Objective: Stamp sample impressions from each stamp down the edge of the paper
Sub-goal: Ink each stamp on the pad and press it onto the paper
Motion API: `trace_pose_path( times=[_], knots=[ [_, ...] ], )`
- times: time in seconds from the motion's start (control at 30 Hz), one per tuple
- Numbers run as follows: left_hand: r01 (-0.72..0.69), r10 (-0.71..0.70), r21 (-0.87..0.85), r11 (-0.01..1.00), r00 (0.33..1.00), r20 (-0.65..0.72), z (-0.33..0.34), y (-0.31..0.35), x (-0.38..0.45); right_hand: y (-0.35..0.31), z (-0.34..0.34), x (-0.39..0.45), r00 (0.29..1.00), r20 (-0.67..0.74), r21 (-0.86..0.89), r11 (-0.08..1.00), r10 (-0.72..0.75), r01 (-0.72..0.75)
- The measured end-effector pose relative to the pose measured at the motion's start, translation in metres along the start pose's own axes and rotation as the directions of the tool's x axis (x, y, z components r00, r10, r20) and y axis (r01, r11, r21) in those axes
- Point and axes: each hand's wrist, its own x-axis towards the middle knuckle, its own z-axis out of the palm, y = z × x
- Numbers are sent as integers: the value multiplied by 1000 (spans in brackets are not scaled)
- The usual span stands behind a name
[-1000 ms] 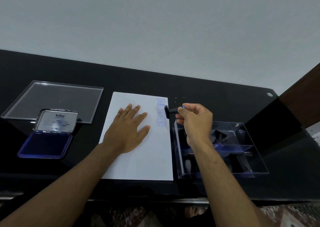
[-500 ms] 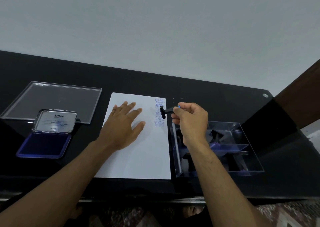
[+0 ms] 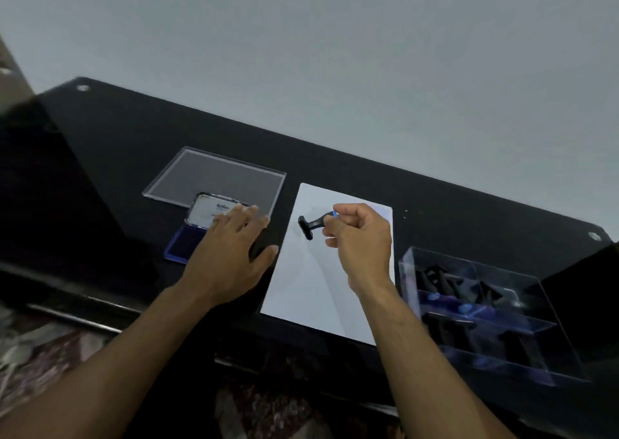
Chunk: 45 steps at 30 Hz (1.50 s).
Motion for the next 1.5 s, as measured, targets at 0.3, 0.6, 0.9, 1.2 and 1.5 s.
trace_pose_path(
  times=[0.3, 0.6, 0.9, 1.2, 1.5],
  knots=[
    [154, -150, 67, 986, 987, -65, -30, -75, -52, -13, 81, -41, 966, 223, -142, 977, -128, 162],
    [226, -217, 106, 968, 973, -83, -35, -114, -73, -25, 126, -63, 902, 358, -232, 913, -241, 336],
    [214, -199, 165, 963, 975, -103, -29, -123, -77, -28, 142, -64, 828, 437, -395, 752, -351, 527],
    [220, -200, 193, 956, 973, -120, -26, -123, -77, -31, 147, -64, 799, 554, -521, 652, -233, 551],
    [224, -201, 200, 954, 971, -130, -24, -123, -76, -37, 144, -61, 769, 595, -532, 604, -231, 593]
  ],
)
